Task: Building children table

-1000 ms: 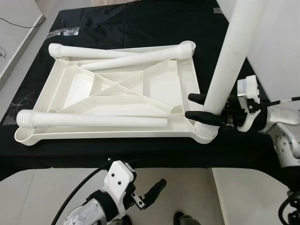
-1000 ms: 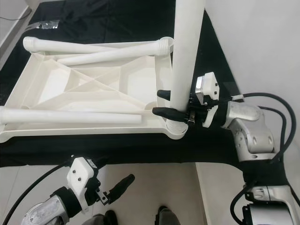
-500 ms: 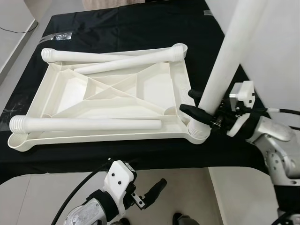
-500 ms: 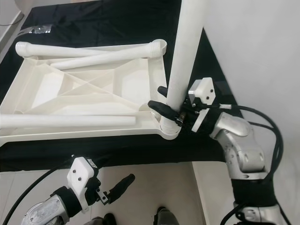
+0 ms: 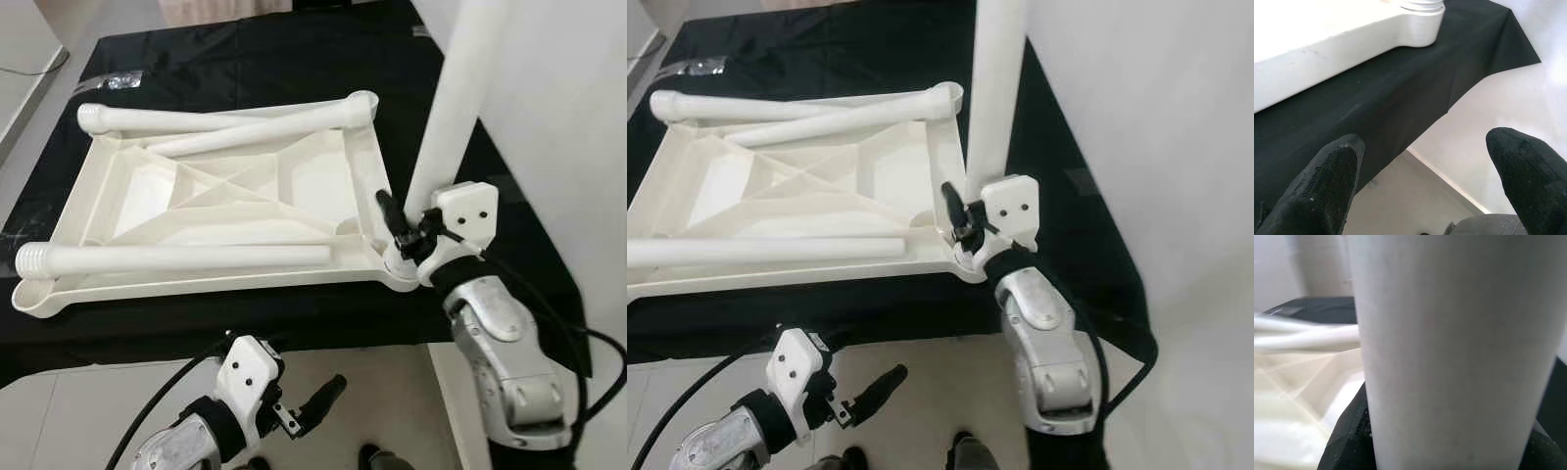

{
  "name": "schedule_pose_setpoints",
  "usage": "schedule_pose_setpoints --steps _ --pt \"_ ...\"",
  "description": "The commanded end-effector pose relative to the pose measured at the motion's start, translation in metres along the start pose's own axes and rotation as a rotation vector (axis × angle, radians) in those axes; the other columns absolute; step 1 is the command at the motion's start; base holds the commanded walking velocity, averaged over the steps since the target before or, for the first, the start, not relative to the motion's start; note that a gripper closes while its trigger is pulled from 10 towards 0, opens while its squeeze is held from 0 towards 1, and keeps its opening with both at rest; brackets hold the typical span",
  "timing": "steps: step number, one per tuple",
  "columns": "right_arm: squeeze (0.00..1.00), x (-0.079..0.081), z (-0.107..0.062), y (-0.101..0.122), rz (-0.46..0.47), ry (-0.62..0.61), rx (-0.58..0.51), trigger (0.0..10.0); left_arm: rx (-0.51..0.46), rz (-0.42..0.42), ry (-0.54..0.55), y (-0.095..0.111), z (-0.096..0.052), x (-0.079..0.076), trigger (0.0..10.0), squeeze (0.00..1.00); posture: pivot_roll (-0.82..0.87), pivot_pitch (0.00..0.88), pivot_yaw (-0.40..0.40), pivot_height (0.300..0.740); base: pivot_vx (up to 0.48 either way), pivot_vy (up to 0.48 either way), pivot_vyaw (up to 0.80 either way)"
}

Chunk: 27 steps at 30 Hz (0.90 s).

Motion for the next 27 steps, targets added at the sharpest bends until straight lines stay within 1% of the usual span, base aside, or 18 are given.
schedule_pose_setpoints --steps 1,2,4,5,8,9,11,13,16,17,18,19,20,21,22,24,25,27 --pt "0.0 0.019 0.001 -0.066 0.021 0.02 0.248 10.0 0.029 0.0 0.005 -0.008 -0.003 0.002 10.0 0.0 0.01 0.317 0.06 0.74 0.0 0.0 0.0" --pt "0.0 0.022 0.006 -0.069 0.031 0.012 0.249 10.0 0.028 -0.001 0.006 -0.008 -0.002 0.003 10.0 0.0 0.01 0.314 0.06 0.74 0.0 0.0 0.0" --pt "0.0 0.025 0.009 -0.072 0.039 0.008 0.255 10.0 0.027 -0.003 0.007 -0.008 -0.002 0.003 10.0 0.0 0.01 0.314 0.06 0.74 0.0 0.0 0.0" --pt "0.0 0.025 0.011 -0.075 0.077 -0.012 0.261 10.0 0.026 -0.005 0.008 -0.008 -0.002 0.003 10.0 0.0 0.02 0.313 0.06 0.74 0.0 0.0 0.0" --pt "0.0 0.018 0.019 -0.075 0.131 -0.071 0.248 10.0 0.023 -0.006 0.011 -0.008 -0.001 0.003 10.0 0.0 0.02 0.31 0.058 0.74 0.0 0.0 0.0" --pt "0.0 0.018 0.019 -0.075 0.131 -0.071 0.248 10.0 0.023 -0.006 0.011 -0.008 -0.001 0.003 10.0 0.0 0.02 0.31 0.058 0.74 0.0 0.0 0.0" --pt "0.0 0.012 0.025 -0.069 0.147 -0.129 0.223 10.0 0.021 -0.008 0.013 -0.008 -0.001 0.003 10.0 0.0 0.02 0.308 0.059 0.74 0.0 0.0 0.0" --pt "0.0 0.013 0.027 -0.064 0.144 -0.143 0.208 10.0 0.02 -0.009 0.014 -0.008 -0.001 0.003 10.0 0.0 0.02 0.308 0.059 0.74 0.0 0.0 0.0" --pt "0.0 0.02 0.03 -0.053 0.107 -0.119 0.155 10.0 0.019 -0.009 0.014 -0.008 -0.001 0.003 10.0 0.0 0.03 0.308 0.059 0.74 0.0 0.0 0.0" --pt "0.0 0.027 0.032 -0.044 0.063 -0.077 0.109 10.0 0.019 -0.009 0.014 -0.008 -0.001 0.003 10.0 0.0 0.02 0.308 0.061 0.74 0.0 0.0 0.0" --pt "0.0 0.027 0.032 -0.044 0.063 -0.077 0.109 10.0 0.019 -0.009 0.014 -0.008 -0.001 0.003 10.0 0.0 0.02 0.308 0.061 0.74 0.0 0.0 0.0" --pt "0.0 0.035 0.033 -0.036 0.021 -0.025 0.062 10.0 0.018 -0.009 0.014 -0.008 -0.001 0.003 10.0 0.0 0.02 0.309 0.061 0.74 0.0 0.0 0.0" --pt "0.0 0.035 0.033 -0.036 0.021 -0.025 0.062 10.0 0.018 -0.009 0.014 -0.008 -0.001 0.003 10.0 0.0 0.02 0.309 0.061 0.74 0.0 0.0 0.0" --pt "0.0 0.046 0.033 -0.026 -0.036 0.054 0.0 10.0 0.018 -0.009 0.014 -0.008 -0.001 0.003 10.0 0.0 0.02 0.308 0.061 0.74 0.0 0.0 0.0" --pt "0.0 0.046 0.033 -0.026 -0.036 0.054 0.0 10.0 0.018 -0.009 0.014 -0.008 -0.001 0.003 10.0 0.0 0.02 0.308 0.061 0.74 0.0 0.0 0.0" --pt "0.0 0.06 0.033 -0.016 -0.104 0.164 -0.071 10.0 0.017 -0.009 0.015 -0.007 -0.001 0.003 10.0 0.0 0.02 0.307 0.062 0.74 0.0 0.0 0.0" --pt "0.0 0.065 0.033 -0.01 -0.164 0.239 -0.113 10.0 0.016 -0.008 0.015 -0.007 0.0 0.003 10.0 0.0 0.02 0.307 0.062 0.74 0.0 0.0 0.0" --pt "0.0 0.067 0.033 -0.01 -0.185 0.312 -0.121 10.0 0.016 -0.008 0.016 -0.007 0.0 0.003 10.0 0.0 0.02 0.306 0.06 0.74 0.0 0.0 0.0"
Point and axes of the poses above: a point about 5 cm out from each wrist's last joint towards the gripper, its own z axis pointing out of the wrist towards the gripper, its own y axis along the axis of the wrist's last joint, x = y × z, the point moved 6 cm from there along z, pointing out of the wrist towards the gripper, and after that the axes turned 11 degrees about -z, right-handed, at the moved point
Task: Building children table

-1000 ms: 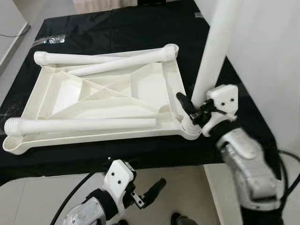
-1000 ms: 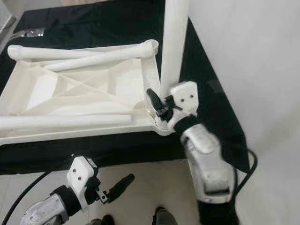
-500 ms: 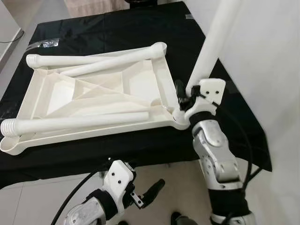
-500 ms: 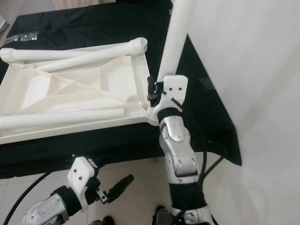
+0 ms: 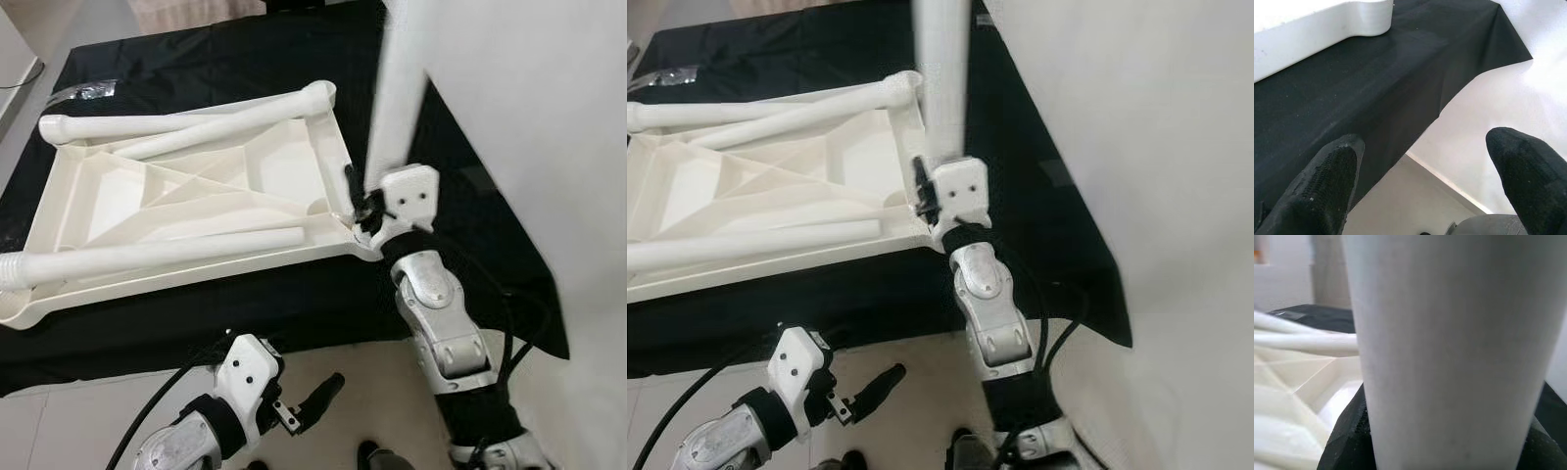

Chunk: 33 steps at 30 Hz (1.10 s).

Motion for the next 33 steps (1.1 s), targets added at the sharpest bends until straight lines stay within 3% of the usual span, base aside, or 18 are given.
schedule_pose_setpoints --steps 1,6,8,9,12,19,21,27,33 --pt "0.0 0.03 -0.003 -0.021 0.026 0.154 0.069 10.0 0.022 -0.015 0.008 -0.008 -0.002 0.001 10.0 0.0 0.02 0.306 0.06 0.74 0.0 0.0 0.0" --pt "0.0 0.031 -0.003 -0.022 0.06 0.259 0.058 10.0 0.021 -0.015 0.008 -0.007 -0.002 0.0 10.0 0.0 0.02 0.306 0.06 0.74 0.0 0.0 0.0" --pt "0.0 0.028 -0.004 -0.028 0.109 0.393 0.074 10.0 0.019 -0.017 0.008 -0.007 -0.001 0.0 10.0 0.0 0.01 0.309 0.055 0.74 0.0 0.0 0.0" --pt "0.0 0.028 -0.004 -0.028 0.109 0.393 0.074 10.0 0.019 -0.017 0.008 -0.007 -0.001 0.0 10.0 0.0 0.01 0.309 0.055 0.74 0.0 0.0 0.0" --pt "0.0 0.023 -0.006 -0.029 0.172 0.542 0.075 10.0 0.016 -0.019 0.009 -0.007 -0.001 0.0 10.0 0.0 0.01 0.312 0.053 0.74 0.0 0.0 0.0" --pt "0.0 0.023 -0.013 -0.003 0.276 0.754 -0.057 10.0 0.012 -0.022 0.011 -0.005 -0.002 -0.002 10.0 0.0 0.02 0.323 0.049 0.74 0.0 0.0 0.0" --pt "0.0 0.025 -0.02 0.002 0.339 0.865 -0.095 10.0 0.011 -0.024 0.01 -0.005 -0.002 -0.003 10.0 0.0 0.02 0.329 0.049 0.74 0.0 0.0 0.0" --pt "0.0 0.022 -0.013 0.004 0.413 0.904 -0.12 10.0 0.01 -0.026 0.008 -0.001 -0.006 -0.006 10.0 0.0 0.04 0.359 0.052 0.74 0.0 0.0 0.0" --pt "0.0 0.023 -0.014 0.004 0.396 0.945 -0.138 10.0 0.012 -0.026 0.006 0.0 -0.009 -0.008 10.0 0.0 0.05 0.373 0.061 0.74 0.0 0.0 0.0"
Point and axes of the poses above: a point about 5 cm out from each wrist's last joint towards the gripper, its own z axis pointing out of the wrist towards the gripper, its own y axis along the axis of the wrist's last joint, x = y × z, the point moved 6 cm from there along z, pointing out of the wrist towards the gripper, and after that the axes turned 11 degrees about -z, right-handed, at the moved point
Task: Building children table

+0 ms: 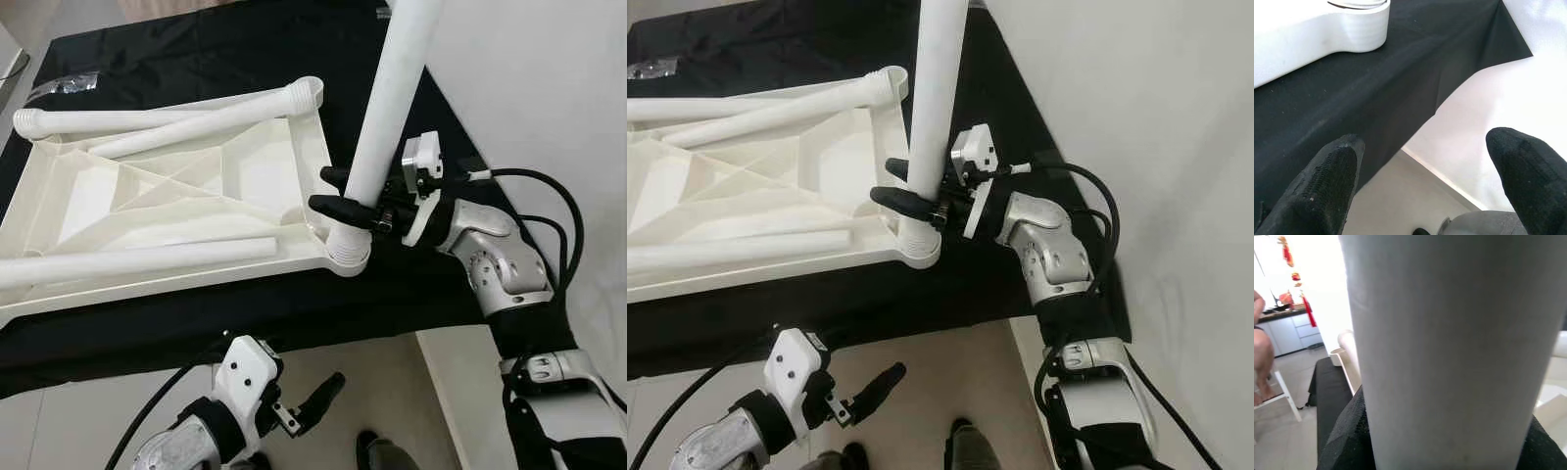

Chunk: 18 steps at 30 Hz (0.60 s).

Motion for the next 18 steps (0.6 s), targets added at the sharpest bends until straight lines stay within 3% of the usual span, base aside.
schedule_pose_setpoints --steps 1,9,18 --pt "0.0 0.018 0.003 -0.022 0.041 0.092 0.053 10.0 0.023 -0.018 -0.007 -0.003 -0.005 -0.005 10.0 0.0 0.05 0.378 0.064 0.74 0.0 0.0 0.0" --pt "0.0 0.021 -0.004 -0.034 -0.105 0.148 0.171 10.0 0.024 -0.02 -0.006 -0.002 -0.006 -0.005 10.0 0.0 0.05 0.379 0.062 0.74 0.0 0.0 0.0" --pt "0.0 0.028 -0.013 -0.053 -0.142 0.176 0.28 10.0 0.021 -0.015 0.005 -0.003 -0.004 -0.004 10.0 0.0 0.04 0.37 0.06 0.74 0.0 0.0 0.0"
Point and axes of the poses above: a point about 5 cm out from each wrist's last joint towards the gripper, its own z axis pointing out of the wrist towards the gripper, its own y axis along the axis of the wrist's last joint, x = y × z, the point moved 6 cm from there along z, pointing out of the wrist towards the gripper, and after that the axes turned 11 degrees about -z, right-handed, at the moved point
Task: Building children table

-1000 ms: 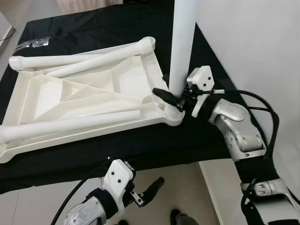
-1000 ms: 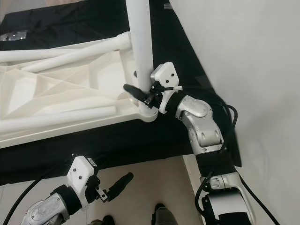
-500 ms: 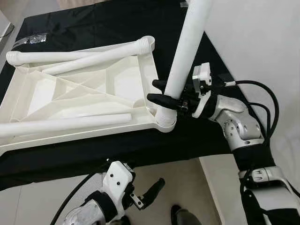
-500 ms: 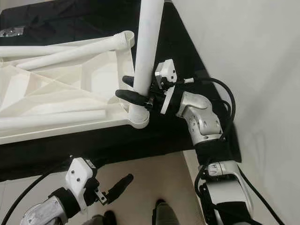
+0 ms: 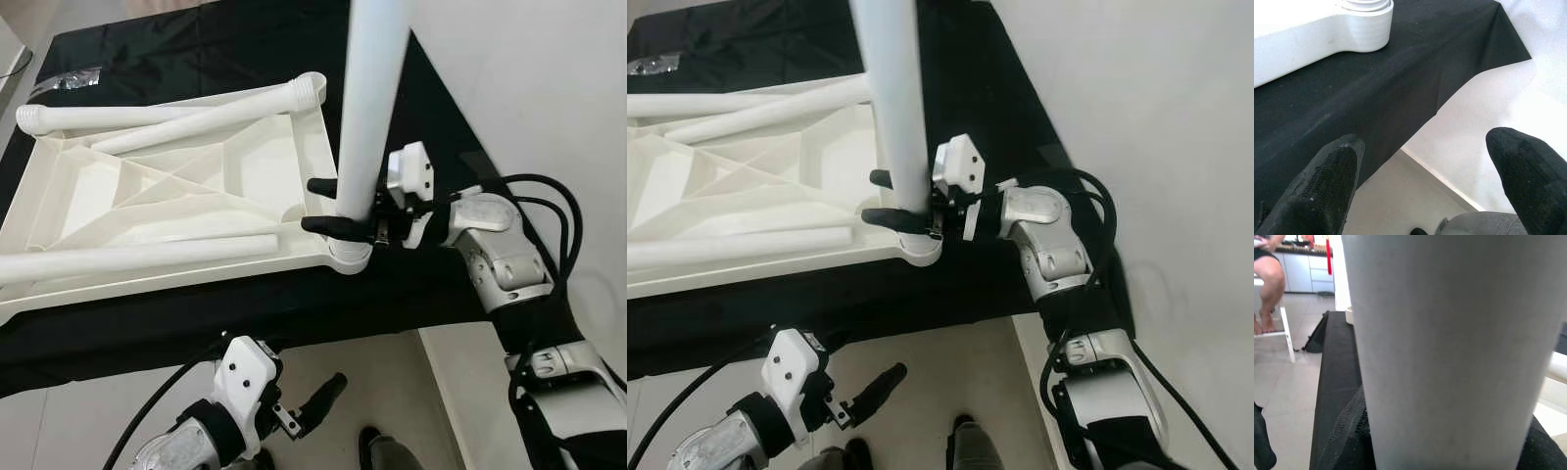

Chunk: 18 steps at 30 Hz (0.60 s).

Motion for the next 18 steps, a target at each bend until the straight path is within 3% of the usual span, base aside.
schedule_pose_setpoints --steps 1,6,11,18 --pt "0.0 0.032 -0.002 -0.045 0.138 0.077 0.137 10.0 0.032 -0.003 0.004 -0.007 -0.003 -0.001 10.0 0.0 0.04 0.371 0.06 0.74 0.0 0.0 0.0" --pt "0.0 0.028 -0.002 -0.039 0.16 0.084 0.124 10.0 0.03 -0.008 0.004 -0.007 -0.003 0.0 10.0 0.0 0.04 0.369 0.058 0.74 0.0 0.0 0.0" --pt "0.0 0.023 -0.004 -0.011 0.209 0.159 -0.041 10.0 0.028 -0.01 0.004 -0.007 -0.002 0.0 10.0 0.0 0.04 0.368 0.054 0.74 0.0 0.0 0.0" --pt "0.0 0.022 -0.004 -0.007 0.203 0.222 -0.067 10.0 0.027 -0.011 0.006 -0.007 -0.003 -0.001 10.0 0.0 0.05 0.37 0.05 0.74 0.0 0.0 0.0"
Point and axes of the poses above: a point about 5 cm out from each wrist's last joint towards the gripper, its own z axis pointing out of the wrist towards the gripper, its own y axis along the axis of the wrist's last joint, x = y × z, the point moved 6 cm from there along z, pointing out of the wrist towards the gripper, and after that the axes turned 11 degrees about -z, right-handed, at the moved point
